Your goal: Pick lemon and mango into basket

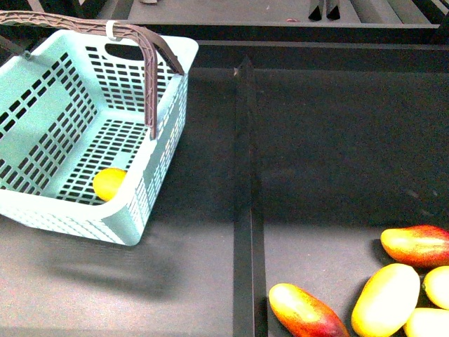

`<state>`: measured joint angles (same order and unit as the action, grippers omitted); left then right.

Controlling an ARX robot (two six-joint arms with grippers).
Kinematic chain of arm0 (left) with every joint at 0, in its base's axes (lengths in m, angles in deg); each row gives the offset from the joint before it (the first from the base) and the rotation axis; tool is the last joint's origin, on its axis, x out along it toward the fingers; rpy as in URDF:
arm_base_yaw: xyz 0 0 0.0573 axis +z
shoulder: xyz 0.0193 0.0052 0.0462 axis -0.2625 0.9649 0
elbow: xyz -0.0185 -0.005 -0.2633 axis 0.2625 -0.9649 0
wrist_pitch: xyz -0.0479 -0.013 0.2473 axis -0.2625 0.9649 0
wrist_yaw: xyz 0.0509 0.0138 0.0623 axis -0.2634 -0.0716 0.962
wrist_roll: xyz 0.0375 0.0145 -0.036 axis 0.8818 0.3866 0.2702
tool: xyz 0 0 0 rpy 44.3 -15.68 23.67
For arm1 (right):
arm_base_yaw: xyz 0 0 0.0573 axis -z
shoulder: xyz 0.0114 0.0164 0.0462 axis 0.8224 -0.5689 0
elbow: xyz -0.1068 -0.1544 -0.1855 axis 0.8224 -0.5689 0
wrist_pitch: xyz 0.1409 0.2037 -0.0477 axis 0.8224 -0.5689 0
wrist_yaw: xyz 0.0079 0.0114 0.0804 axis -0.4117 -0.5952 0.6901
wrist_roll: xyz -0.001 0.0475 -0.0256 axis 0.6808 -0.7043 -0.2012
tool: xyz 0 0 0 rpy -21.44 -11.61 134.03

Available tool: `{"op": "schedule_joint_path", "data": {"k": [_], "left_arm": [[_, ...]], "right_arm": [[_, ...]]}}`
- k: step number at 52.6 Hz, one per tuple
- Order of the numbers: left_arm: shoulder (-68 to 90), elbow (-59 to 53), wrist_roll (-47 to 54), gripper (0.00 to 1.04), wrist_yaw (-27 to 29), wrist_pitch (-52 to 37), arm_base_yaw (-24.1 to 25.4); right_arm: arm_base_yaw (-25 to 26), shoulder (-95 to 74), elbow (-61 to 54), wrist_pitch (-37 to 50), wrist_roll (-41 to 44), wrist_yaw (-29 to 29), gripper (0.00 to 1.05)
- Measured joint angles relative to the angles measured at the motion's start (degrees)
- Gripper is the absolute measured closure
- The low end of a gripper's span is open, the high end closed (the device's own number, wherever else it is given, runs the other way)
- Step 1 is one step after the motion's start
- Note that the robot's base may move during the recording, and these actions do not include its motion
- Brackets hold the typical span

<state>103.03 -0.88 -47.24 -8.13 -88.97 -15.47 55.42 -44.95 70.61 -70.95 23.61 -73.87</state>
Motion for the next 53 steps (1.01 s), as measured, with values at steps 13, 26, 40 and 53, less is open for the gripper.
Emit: {"op": "schedule_joint_path", "data": {"k": [13,26,40,53], "left_arm": [[-5.4,0.0,0.0,1.01,0.0,5.4,0.0],[-15.9,0.0,0.0,1.01,0.0,16.7,0.0],[-16.8,0.0,0.0,1.01,0.0,17.0,0.0],[-16.8,0.0,0.0,0.84,0.0,17.1,0.0]], "right_arm": [[0.0,0.0,0.0,0.0,0.0,0.0,0.09],[0.0,0.0,0.0,0.0,0.0,0.0,0.09],[0.0,0.0,0.0,0.0,0.0,0.0,0.09],[0.0,0.0,0.0,0.0,0.0,0.0,0.09]]}}
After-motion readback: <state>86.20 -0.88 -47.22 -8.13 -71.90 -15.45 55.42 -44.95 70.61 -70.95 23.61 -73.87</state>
